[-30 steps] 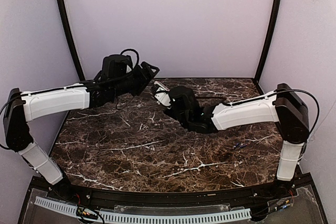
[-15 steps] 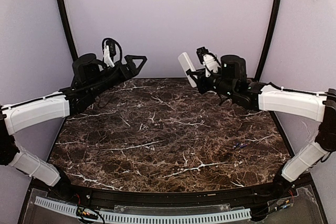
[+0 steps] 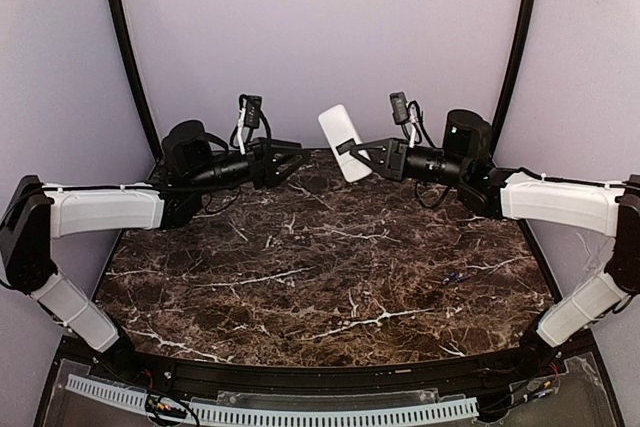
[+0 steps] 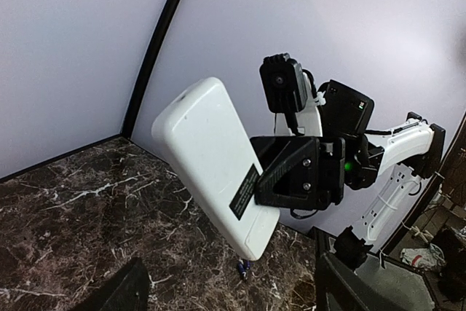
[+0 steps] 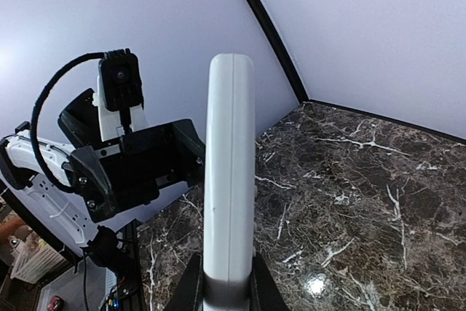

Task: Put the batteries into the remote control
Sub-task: Pass from the right arm to the left

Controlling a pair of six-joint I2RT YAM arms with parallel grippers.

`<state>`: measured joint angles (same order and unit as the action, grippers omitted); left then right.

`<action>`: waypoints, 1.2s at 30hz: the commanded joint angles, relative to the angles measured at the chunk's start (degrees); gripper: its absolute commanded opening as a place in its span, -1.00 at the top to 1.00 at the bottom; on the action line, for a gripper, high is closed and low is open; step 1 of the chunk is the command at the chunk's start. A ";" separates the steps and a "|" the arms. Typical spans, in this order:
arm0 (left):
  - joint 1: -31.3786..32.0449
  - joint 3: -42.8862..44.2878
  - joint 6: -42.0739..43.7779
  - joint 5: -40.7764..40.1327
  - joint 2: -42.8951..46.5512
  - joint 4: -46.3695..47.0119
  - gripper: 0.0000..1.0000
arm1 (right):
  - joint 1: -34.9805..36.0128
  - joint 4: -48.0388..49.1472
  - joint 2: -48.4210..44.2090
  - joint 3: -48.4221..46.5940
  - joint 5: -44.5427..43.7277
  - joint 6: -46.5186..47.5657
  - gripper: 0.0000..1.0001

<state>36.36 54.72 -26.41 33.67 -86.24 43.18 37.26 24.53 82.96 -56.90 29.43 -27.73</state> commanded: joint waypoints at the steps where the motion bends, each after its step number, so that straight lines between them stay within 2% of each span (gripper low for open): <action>1: 1.45 0.34 0.26 6.15 -0.87 4.19 -0.56 | -0.69 9.91 0.14 1.25 5.70 -8.17 1.00; 10: 5.94 3.58 0.49 5.43 -4.79 4.21 -0.43 | -0.65 17.04 1.92 2.25 7.62 -14.30 1.00; 16: 7.09 6.85 -1.07 5.64 -8.58 5.62 -0.24 | -0.43 19.19 2.42 2.76 8.36 -15.88 1.00; 23: 7.32 9.43 -4.25 7.20 -11.75 8.78 0.13 | 0.08 20.51 3.06 3.15 9.38 -16.91 1.00; 26: 7.31 9.97 -4.18 7.57 -12.23 8.83 0.42 | 0.10 21.43 3.16 3.63 9.63 -17.36 1.00; 32: 7.28 10.23 -2.78 10.13 -12.16 6.81 0.85 | -0.08 20.06 2.25 3.95 9.94 -16.39 1.00; 34: 7.19 10.31 -1.83 10.84 -11.86 4.98 0.97 | -0.28 19.08 1.45 4.28 9.92 -15.73 0.89; 36: 7.04 10.24 -0.92 12.11 -11.41 3.35 0.99 | -0.62 18.00 0.66 4.66 10.14 -15.27 0.61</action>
<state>43.27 63.81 -33.19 42.48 -98.80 49.41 37.06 45.19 85.52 -53.45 40.32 -41.25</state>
